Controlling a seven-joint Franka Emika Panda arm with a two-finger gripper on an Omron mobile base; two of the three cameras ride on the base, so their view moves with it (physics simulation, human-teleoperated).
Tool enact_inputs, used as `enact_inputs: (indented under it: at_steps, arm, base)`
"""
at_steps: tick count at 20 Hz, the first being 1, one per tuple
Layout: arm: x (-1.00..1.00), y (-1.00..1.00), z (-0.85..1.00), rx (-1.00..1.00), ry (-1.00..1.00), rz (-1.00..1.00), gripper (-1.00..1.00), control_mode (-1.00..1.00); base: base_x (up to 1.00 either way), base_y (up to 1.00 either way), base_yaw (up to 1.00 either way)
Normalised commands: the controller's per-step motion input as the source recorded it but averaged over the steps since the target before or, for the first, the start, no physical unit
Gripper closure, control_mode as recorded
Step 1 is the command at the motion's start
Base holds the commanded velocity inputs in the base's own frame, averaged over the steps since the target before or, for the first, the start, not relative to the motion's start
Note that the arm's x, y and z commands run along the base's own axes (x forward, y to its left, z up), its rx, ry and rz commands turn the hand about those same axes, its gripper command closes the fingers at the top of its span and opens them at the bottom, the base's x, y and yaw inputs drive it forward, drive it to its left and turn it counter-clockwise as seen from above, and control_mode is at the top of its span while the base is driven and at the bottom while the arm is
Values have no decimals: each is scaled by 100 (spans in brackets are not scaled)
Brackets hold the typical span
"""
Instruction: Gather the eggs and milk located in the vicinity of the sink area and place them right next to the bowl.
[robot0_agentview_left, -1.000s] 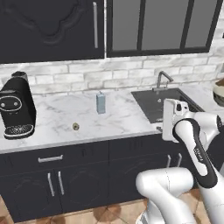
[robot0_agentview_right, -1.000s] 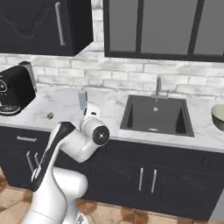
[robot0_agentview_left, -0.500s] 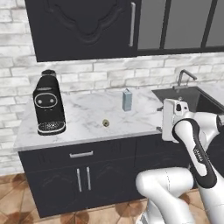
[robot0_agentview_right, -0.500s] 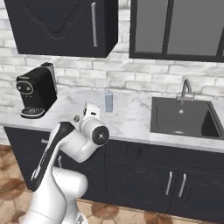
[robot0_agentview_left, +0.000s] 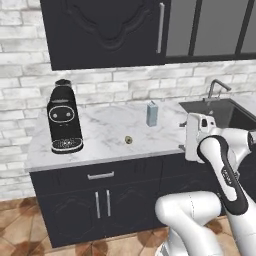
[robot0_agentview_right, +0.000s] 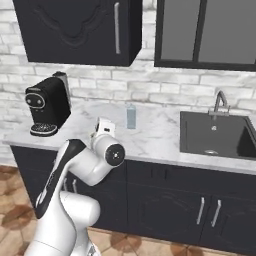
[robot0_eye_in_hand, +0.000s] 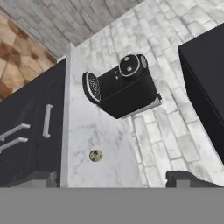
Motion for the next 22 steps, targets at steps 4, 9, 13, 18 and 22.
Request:
enact_inputs:
  at_steps: [4,9,13,18,22]
  arm:
    - [0,0,0,0,0,0,-100,100]
    - [0,0,0,0,0,0,-100,100]
    - [0,0,0,0,0,0,-100,100]
    - [0,0,0,0,0,0,-100,100]
    - [0,0,0,0,0,0,-100,100]
  base:
    - [29,60,0]
    - [27,59,0]
    - [45,24,0]
    - [57,0,0]
    - [59,0,0]
